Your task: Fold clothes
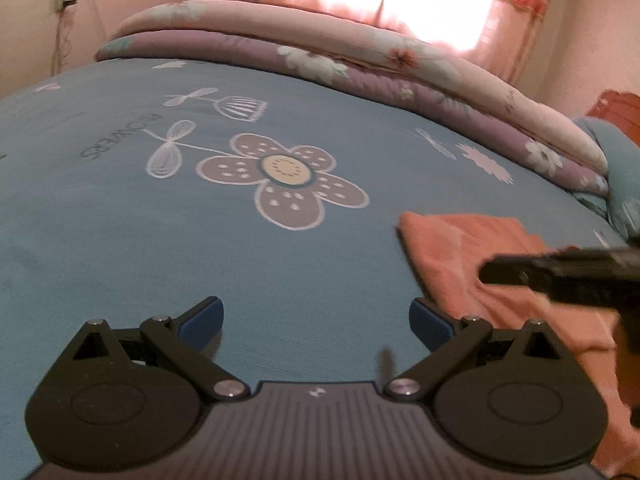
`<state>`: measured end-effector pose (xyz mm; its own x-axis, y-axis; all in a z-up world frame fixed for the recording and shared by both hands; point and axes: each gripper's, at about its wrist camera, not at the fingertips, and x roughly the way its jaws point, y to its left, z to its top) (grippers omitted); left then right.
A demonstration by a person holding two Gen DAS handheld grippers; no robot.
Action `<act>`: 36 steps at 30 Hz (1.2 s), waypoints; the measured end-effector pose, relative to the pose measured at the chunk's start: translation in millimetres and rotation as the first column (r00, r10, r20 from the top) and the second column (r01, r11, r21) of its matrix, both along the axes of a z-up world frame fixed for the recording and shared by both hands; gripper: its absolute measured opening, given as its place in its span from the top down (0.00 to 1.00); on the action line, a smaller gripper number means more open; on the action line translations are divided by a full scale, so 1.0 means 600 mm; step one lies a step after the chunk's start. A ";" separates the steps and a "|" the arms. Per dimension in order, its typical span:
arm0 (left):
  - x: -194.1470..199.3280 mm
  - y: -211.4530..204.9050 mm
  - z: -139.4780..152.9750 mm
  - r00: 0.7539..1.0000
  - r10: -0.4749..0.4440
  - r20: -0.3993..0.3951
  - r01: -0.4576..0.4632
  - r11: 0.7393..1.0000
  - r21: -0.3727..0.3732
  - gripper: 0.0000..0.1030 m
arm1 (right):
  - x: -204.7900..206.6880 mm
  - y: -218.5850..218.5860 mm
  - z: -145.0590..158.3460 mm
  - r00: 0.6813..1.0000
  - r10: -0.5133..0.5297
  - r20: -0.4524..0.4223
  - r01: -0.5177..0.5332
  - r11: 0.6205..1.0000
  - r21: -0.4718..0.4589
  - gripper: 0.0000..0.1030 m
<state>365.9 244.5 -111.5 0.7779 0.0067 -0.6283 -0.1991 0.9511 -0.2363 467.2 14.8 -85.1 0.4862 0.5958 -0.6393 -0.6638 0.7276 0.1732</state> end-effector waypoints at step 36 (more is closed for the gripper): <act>0.006 -0.117 0.017 0.966 -0.247 0.076 0.246 0.969 0.023 0.04 | 0.037 -0.287 -0.057 0.842 -0.440 -0.313 0.504 0.849 0.162 0.31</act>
<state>369.2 174.6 -101.0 0.8028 -0.1834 -0.5673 0.0602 0.9716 -0.2289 489.1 -157.4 -119.2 0.5851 0.4799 -0.6538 -0.1586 0.8583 0.4880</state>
